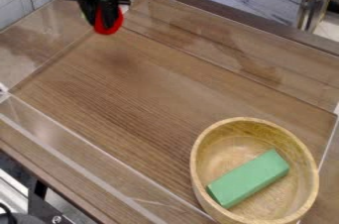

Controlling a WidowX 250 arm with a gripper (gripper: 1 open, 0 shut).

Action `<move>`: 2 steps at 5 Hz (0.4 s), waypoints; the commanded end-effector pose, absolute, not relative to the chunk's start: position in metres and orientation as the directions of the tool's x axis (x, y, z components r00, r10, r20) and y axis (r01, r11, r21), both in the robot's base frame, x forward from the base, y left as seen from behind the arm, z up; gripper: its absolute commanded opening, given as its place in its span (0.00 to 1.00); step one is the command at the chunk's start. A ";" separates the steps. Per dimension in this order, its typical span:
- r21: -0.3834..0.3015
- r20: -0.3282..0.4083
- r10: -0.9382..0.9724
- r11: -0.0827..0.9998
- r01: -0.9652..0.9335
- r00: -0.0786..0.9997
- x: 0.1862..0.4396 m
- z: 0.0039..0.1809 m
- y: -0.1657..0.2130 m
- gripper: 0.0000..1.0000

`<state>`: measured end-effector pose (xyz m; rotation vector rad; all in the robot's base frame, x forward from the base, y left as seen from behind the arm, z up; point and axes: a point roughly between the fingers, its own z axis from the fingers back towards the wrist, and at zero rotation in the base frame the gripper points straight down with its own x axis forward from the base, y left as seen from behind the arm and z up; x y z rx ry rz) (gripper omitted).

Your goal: Move the red fruit to the left

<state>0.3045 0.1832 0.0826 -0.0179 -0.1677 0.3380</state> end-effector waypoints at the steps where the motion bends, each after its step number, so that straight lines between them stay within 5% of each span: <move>1: -0.010 0.217 0.327 0.943 -0.333 0.920 0.307 0.082 0.210 0.00; 2: -0.009 0.211 0.323 0.944 -0.328 0.923 0.308 0.063 0.217 0.00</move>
